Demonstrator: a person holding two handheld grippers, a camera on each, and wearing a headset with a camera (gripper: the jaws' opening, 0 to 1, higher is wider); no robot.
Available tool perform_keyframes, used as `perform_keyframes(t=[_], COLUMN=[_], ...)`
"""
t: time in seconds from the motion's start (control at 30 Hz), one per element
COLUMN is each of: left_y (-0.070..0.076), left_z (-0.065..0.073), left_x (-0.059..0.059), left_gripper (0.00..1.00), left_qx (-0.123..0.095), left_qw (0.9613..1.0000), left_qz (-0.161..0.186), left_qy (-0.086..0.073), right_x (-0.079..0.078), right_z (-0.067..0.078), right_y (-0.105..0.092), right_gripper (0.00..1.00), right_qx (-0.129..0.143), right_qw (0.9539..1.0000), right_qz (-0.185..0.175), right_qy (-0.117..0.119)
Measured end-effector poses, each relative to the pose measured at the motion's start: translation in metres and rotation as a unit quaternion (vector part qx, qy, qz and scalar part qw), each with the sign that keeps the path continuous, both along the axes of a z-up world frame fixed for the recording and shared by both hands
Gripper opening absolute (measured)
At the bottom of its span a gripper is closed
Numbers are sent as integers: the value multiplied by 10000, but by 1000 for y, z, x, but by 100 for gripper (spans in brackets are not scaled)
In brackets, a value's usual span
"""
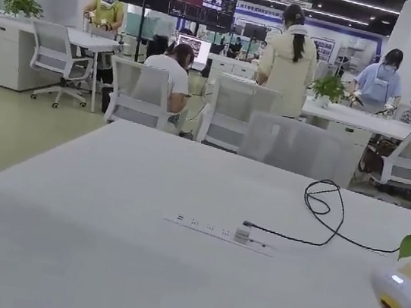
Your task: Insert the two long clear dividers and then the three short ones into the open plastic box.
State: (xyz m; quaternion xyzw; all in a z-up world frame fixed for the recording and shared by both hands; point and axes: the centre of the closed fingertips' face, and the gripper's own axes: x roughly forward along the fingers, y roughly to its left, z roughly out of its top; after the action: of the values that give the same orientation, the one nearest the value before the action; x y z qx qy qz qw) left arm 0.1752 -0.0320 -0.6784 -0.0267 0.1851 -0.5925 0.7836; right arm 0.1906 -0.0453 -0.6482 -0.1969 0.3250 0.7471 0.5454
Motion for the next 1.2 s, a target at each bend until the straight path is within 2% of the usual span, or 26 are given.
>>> perform_keyframes(t=[0.03,0.27,0.47,0.73,0.97,1.2], left_y=[2,12,20,31,38,41], left_z=[-1,-10,-19,-29,-41,-49], left_x=[2,9,16,20,23,23], left_gripper=[15,32,48,62,79,90], left_qx=[43,203,278,435,536,549], left_qw=[10000,9994,9983,9969,9956,9954], left_qz=[49,272,502,641,746,771], left_qy=[-49,-79,-89,-121,-170,-118], right_x=[2,16,31,50,71,78], right_z=[0,-3,-12,-24,-43,-64], right_y=[1,6,12,21,27,35], right_gripper=[3,3,3,3,3,3], right_qx=[12,39,3,-4,-44,-45], right_qw=[10000,9997,9990,9976,9950,9936], right_qz=[-35,-199,-341,-558,-848,-954], right_qy=[-11,-137,-272,-414,-530,-603])
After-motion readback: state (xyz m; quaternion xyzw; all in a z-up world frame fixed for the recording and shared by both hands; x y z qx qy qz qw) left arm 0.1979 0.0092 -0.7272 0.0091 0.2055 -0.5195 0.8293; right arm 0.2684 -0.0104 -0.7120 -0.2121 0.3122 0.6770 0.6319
